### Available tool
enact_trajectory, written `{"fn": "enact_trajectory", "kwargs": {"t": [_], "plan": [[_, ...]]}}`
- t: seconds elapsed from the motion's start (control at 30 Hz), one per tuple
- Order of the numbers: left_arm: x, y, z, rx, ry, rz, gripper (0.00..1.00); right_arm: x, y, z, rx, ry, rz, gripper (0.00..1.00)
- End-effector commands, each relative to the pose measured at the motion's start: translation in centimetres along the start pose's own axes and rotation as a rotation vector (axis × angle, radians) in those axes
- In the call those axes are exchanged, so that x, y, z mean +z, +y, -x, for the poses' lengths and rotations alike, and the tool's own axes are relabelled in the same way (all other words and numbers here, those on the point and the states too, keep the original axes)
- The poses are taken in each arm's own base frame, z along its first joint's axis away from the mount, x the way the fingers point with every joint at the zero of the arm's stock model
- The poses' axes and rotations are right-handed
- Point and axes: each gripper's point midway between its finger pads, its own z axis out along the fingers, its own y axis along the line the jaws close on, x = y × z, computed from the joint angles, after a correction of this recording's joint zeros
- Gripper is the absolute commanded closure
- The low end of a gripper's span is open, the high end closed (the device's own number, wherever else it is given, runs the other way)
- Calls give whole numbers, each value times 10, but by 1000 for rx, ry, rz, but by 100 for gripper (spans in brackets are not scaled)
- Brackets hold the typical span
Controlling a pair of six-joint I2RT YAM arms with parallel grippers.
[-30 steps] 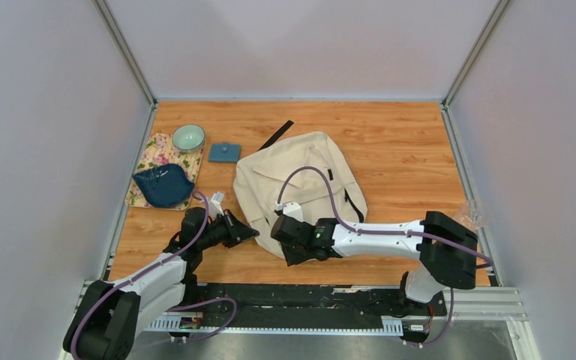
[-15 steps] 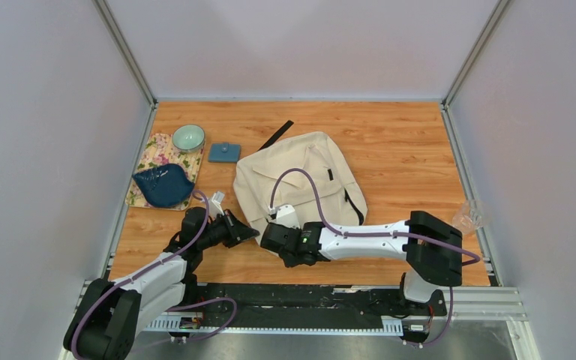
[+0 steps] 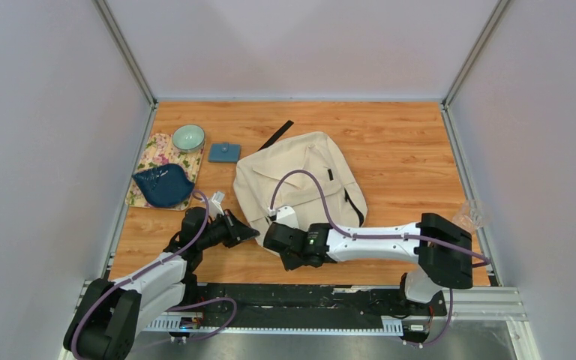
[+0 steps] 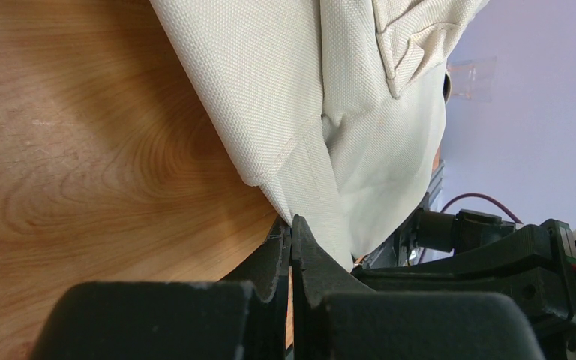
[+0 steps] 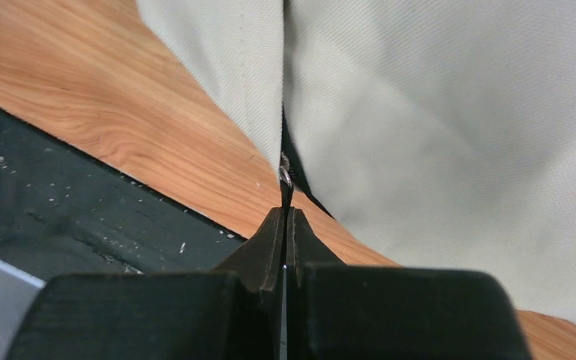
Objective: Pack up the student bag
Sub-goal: Zip the student bag at the center of the board.
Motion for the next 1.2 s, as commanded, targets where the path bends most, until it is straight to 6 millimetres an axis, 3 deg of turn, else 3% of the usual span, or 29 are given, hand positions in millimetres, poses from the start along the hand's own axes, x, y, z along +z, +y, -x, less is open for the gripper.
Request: {"fn": "enact_trajectory", "kwargs": {"t": [0.0, 0.43, 0.8, 0.93, 0.97, 1.07, 1.1, 1.13, 1.17], "plan": [[-6, 18, -27, -21, 60, 6, 100, -8, 20, -3, 38, 7, 120, 100], [-6, 17, -22, 9, 54, 16, 100, 11, -30, -47, 71, 92, -18, 100], [-11, 27, -20, 12, 43, 51, 100, 6, -53, -42, 111, 42, -69, 100], [-13, 31, -19, 12, 36, 68, 100, 3, -55, -35, 117, 17, -70, 100], [-12, 23, -9, 34, 19, 53, 100, 2, -57, -34, 116, 12, -77, 100], [-13, 23, -7, 45, 23, 63, 100, -1, -52, -30, 114, 2, -49, 100], [-14, 23, -9, 40, 36, 71, 95, -2, -48, -27, 115, -3, -35, 100], [-14, 19, -6, 53, 34, 66, 77, -6, -42, -20, 118, -23, -11, 100], [-15, 17, -4, 73, 33, 64, 67, -8, -39, -17, 116, -27, 3, 100]]}}
